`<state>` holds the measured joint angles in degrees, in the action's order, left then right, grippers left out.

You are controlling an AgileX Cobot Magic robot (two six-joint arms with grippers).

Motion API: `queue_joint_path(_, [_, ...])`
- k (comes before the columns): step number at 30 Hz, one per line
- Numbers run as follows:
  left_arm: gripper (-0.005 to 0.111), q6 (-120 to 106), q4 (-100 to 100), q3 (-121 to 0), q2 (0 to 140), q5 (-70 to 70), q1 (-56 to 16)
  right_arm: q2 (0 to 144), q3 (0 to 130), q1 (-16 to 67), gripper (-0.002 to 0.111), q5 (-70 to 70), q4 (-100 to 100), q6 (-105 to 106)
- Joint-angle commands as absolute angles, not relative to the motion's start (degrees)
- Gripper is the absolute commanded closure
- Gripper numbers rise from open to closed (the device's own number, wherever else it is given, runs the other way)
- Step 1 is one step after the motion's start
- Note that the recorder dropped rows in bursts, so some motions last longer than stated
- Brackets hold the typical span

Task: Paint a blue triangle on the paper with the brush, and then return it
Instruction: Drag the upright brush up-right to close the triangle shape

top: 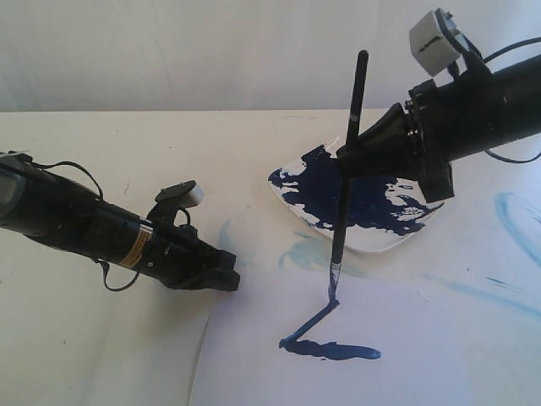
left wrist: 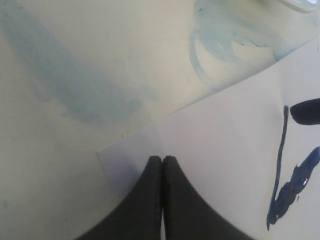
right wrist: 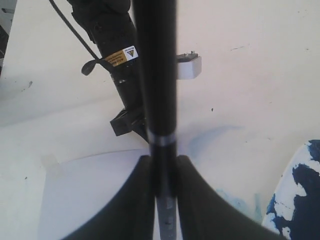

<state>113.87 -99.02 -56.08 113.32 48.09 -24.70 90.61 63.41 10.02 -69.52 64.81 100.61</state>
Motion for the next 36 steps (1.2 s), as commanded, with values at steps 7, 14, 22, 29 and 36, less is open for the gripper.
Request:
queue_joint_path(7, [0.107, 113.49, -99.95, -56.04, 113.39, 46.90, -24.95, 91.60, 63.21, 10.23, 0.108, -69.96, 62.79, 100.11])
queue_joint_path(14, [0.107, 113.49, -99.95, -56.04, 113.39, 46.90, -24.95, 91.60, 63.21, 10.23, 0.108, -69.96, 61.39, 97.59])
queue_joint_path(22, [0.107, 113.49, -99.95, -56.04, 113.39, 46.90, -24.95, 91.60, 63.21, 10.23, 0.108, -69.96, 60.06, 95.39])
queue_joint_path(29, [0.107, 113.49, -99.95, -56.04, 113.39, 46.88, -24.95, 91.60, 63.21, 10.23, 0.108, -69.96, 58.89, 93.43])
queue_joint_path(36, [0.107, 113.49, -99.95, -56.04, 113.39, 46.88, -24.95, 91.48, 63.21, 10.23, 0.108, -69.96, 57.18, 91.20])
